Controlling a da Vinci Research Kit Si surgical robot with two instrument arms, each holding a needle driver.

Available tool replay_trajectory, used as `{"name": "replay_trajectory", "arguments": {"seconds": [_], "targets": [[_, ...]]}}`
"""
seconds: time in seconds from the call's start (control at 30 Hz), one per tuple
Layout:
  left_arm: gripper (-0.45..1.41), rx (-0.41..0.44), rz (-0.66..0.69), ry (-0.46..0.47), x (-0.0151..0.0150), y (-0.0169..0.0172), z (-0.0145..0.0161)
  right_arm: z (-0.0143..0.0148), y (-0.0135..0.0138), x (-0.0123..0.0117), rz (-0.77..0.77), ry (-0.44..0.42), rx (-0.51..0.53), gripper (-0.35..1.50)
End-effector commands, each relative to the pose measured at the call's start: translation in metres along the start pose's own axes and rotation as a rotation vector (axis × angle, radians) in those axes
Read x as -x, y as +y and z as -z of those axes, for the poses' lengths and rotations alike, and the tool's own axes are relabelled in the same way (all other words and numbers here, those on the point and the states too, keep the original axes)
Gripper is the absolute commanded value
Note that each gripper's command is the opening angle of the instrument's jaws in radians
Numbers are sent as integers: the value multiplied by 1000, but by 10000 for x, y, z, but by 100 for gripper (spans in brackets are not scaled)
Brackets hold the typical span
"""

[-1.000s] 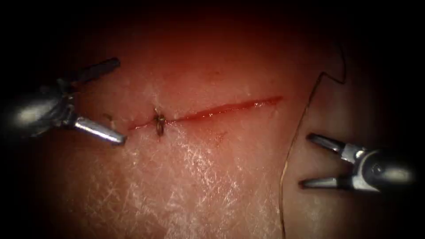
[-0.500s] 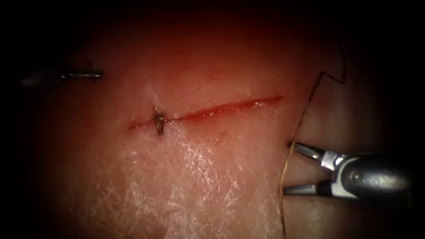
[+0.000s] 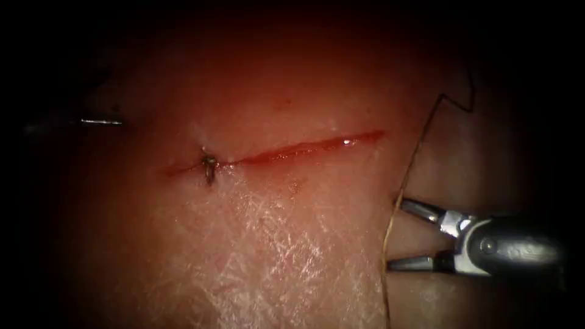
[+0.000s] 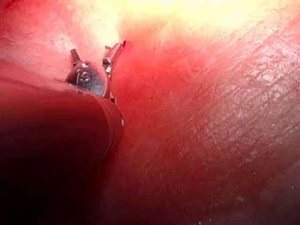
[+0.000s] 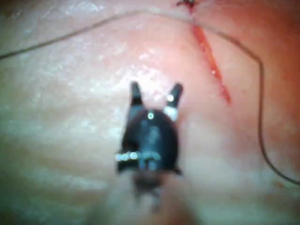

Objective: Wound Closure

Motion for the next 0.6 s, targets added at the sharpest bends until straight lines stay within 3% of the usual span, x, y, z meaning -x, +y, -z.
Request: {"name": "replay_trajectory", "arguments": {"seconds": [0.03, 0.2, 0.43, 0.6], "targets": [[96, 4, 2, 1, 5, 0, -2, -8, -5, 4, -1, 2, -4, 108], [100, -1, 8, -4, 10, -5, 25, -9, -6, 3, -1, 1, -2, 108], [86, -33, 21, -16, 13, -11, 47, -10, -7, 3, -1, 3, -5, 108], [84, 73, 98, 32, -58, 44, 37, -7, -7, 4, -12, -2, -9, 108]]}}
